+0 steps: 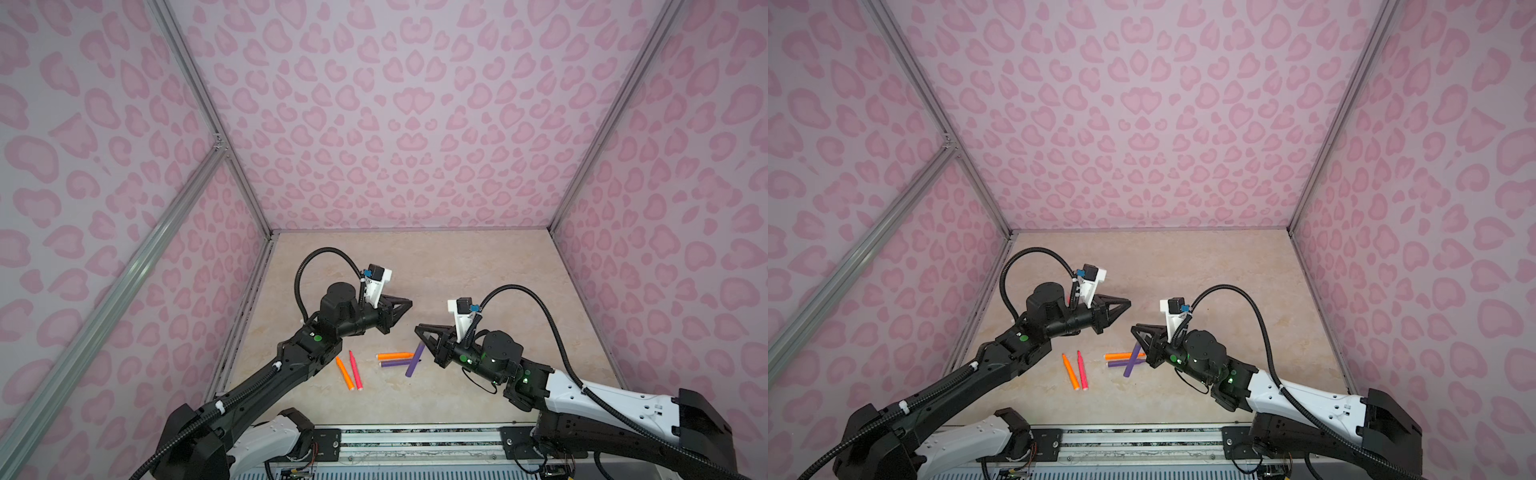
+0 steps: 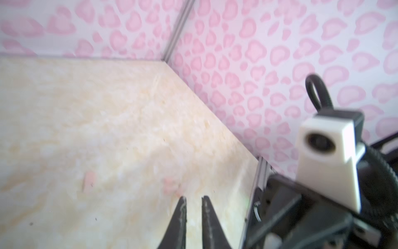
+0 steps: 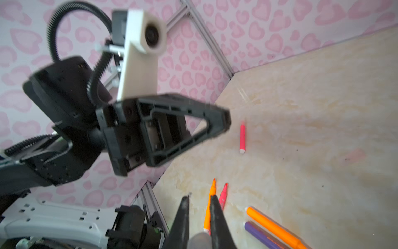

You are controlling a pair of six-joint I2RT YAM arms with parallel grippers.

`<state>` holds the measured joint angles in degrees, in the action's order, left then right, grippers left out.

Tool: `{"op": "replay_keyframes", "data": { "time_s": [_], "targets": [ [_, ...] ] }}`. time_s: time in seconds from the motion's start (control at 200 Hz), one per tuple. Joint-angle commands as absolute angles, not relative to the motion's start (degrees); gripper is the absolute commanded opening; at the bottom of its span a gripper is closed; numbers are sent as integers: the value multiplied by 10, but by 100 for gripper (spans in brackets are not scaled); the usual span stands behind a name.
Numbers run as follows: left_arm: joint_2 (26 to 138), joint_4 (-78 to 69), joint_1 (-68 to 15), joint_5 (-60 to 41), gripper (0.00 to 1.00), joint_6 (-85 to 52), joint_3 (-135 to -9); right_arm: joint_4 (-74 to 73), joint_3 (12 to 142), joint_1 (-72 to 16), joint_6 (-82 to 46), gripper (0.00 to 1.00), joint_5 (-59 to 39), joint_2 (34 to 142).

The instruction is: Insert the pens into the pen caps

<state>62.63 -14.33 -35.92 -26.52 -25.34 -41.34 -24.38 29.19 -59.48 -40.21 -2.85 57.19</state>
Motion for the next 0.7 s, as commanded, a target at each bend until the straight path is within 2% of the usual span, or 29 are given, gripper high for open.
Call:
{"op": "replay_keyframes", "data": {
  "time_s": [0.0, 0.14, 0.265, 0.41, 0.47, 0.565, 0.695],
  "targets": [
    [622, -194, -359, -197, 4, -258, -420, -182, 313, -593, -388, 0, -43, 580],
    [619, -164, -361, -173, 4, -252, -424, -159, 351, -593, -388, 0, -35, 606],
    [614, -81, -360, -64, 5, -256, -439, -131, 381, -592, -383, 0, 4, 617],
    [594, -94, -358, -50, 32, -275, -405, -60, 430, -579, -375, 0, 80, 620],
    [585, -105, -358, -57, 44, -284, -393, -47, 446, -554, -384, 0, 71, 628],
    [582, -146, -358, -110, 53, -281, -379, -80, 442, -501, -390, 0, 20, 649],
    [617, -190, -367, -207, 65, -260, -367, -169, 398, -476, -352, 0, -20, 670]
  ]
}}
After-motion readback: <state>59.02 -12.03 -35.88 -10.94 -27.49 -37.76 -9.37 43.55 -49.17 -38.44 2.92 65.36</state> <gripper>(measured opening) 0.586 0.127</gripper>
